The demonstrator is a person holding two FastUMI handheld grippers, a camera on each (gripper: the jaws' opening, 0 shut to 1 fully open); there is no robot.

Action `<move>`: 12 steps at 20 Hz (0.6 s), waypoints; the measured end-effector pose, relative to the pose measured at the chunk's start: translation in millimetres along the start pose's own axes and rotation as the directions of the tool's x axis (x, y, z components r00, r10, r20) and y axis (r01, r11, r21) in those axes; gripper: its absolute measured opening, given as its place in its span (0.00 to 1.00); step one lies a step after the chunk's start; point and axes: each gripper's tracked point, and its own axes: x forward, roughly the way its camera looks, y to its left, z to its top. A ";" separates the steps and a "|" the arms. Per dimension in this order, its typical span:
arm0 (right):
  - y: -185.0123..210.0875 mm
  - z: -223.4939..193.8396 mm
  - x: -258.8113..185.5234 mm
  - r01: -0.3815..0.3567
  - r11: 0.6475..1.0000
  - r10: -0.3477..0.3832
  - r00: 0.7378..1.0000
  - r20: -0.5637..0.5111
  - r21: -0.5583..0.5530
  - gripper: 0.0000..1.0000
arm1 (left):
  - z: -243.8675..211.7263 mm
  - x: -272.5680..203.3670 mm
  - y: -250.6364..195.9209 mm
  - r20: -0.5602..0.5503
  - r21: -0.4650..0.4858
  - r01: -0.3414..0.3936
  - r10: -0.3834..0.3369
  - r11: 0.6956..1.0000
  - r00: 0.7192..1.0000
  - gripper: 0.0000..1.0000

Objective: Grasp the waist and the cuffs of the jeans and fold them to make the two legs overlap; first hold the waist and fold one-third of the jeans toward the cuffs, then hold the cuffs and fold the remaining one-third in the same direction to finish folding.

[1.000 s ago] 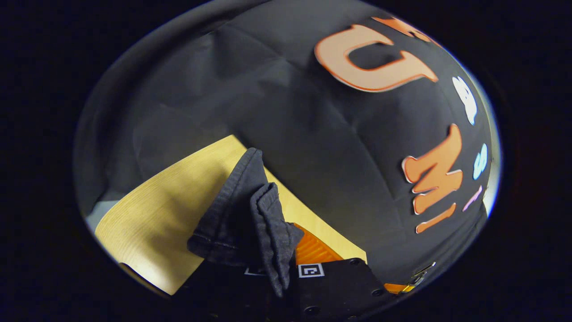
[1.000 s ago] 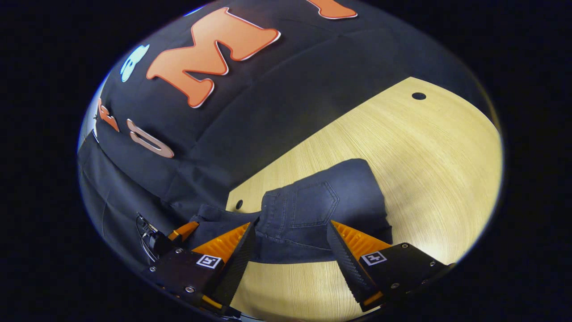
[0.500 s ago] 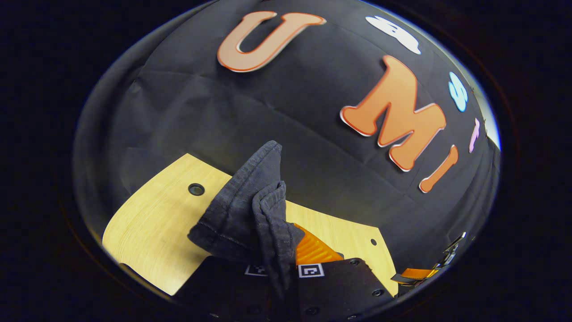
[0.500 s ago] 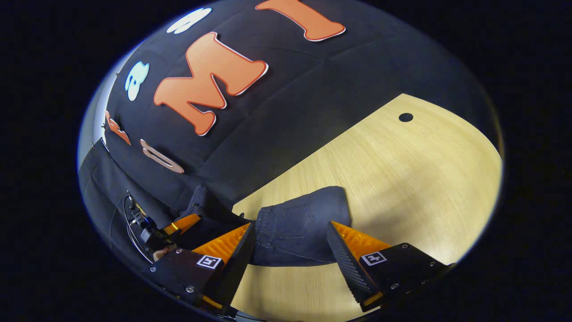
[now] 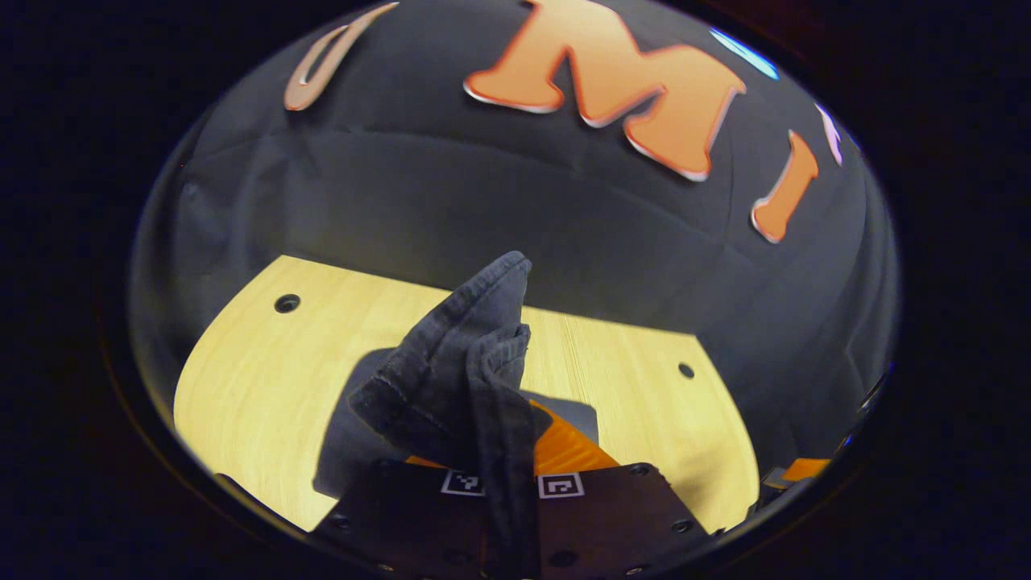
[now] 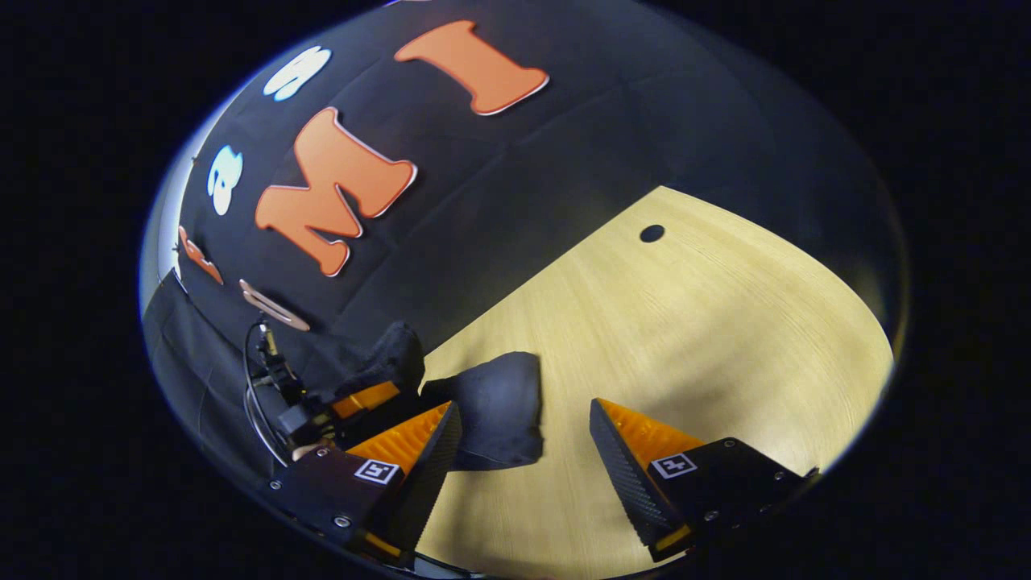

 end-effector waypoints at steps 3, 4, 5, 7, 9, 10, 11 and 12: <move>-27.1 0.6 -10.5 0.031 0.999 -0.031 1.000 -0.002 0.037 0.98 | -36.8 28.0 -26.4 -0.037 0.186 -0.083 0.091 0.979 0.995 0.05; -32.8 1.1 -14.0 0.034 0.998 -0.034 0.999 -0.003 0.051 0.98 | -45.1 34.9 -32.1 -0.039 0.228 -0.103 0.115 0.968 0.993 0.05; -36.3 1.6 -16.9 0.036 0.998 -0.036 0.999 -0.003 0.060 0.98 | -54.5 39.5 -37.1 -0.047 0.256 -0.113 0.129 0.960 0.990 0.05; -43.1 1.0 -21.2 0.042 0.998 -0.041 0.999 -0.007 0.054 0.98 | -70.1 49.6 -37.6 -0.067 0.291 -0.142 0.169 0.946 0.983 0.08; -48.2 -0.5 -25.0 0.056 0.998 -0.055 0.998 -0.015 0.032 0.98 | -88.6 55.3 -47.3 -0.111 0.280 -0.127 0.164 0.951 0.980 0.14; -49.3 -1.0 -24.7 0.060 0.998 -0.059 0.998 -0.022 0.024 0.98 | -96.5 57.9 -47.4 -0.127 0.283 -0.132 0.173 0.950 0.977 0.23; -48.8 -2.3 -25.9 0.059 0.998 -0.058 0.998 -0.031 0.017 0.98 | -97.4 53.4 -52.5 -0.142 0.275 -0.106 0.150 0.956 0.979 0.24; -48.2 -3.3 -25.1 0.056 0.998 -0.055 0.998 -0.041 0.012 0.98 | -99.3 46.9 -70.0 -0.175 0.230 -0.022 0.064 0.973 0.983 0.21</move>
